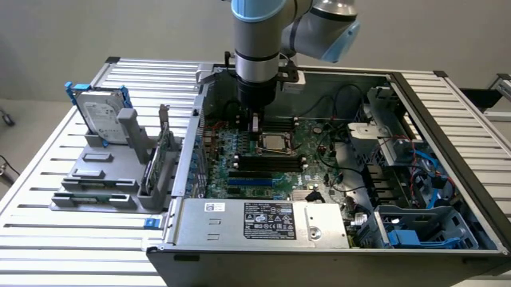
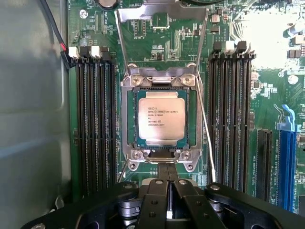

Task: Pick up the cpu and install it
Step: 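Place the cpu into insertion slot, then close the cpu cover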

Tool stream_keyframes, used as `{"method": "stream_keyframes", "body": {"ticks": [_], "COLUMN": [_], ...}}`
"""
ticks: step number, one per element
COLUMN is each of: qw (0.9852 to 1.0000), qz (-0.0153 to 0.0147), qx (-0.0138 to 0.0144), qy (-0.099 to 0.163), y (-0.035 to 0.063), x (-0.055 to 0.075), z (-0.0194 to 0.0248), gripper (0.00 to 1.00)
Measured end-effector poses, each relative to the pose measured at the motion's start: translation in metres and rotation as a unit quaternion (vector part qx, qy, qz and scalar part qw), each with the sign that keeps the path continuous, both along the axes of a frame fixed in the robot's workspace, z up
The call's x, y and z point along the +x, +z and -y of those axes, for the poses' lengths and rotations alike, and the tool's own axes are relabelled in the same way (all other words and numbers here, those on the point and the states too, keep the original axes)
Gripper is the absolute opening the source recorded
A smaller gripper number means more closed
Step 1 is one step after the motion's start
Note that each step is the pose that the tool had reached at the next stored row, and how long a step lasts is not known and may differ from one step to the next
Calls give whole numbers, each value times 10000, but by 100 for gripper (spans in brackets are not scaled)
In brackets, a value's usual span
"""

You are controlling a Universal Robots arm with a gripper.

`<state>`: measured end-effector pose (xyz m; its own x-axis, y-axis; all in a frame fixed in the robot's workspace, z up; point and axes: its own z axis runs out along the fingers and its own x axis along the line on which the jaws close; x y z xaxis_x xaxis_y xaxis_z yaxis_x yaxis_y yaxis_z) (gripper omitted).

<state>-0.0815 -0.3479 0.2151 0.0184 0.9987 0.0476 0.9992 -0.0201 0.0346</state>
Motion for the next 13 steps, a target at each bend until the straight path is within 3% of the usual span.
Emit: {"method": "stream_keyframes", "body": {"ticks": [13], "qw": [10000], "qz": [0], "qx": [-1], "qy": [0], "y": [1], "x": [0], "z": [0], "gripper": [11]}}
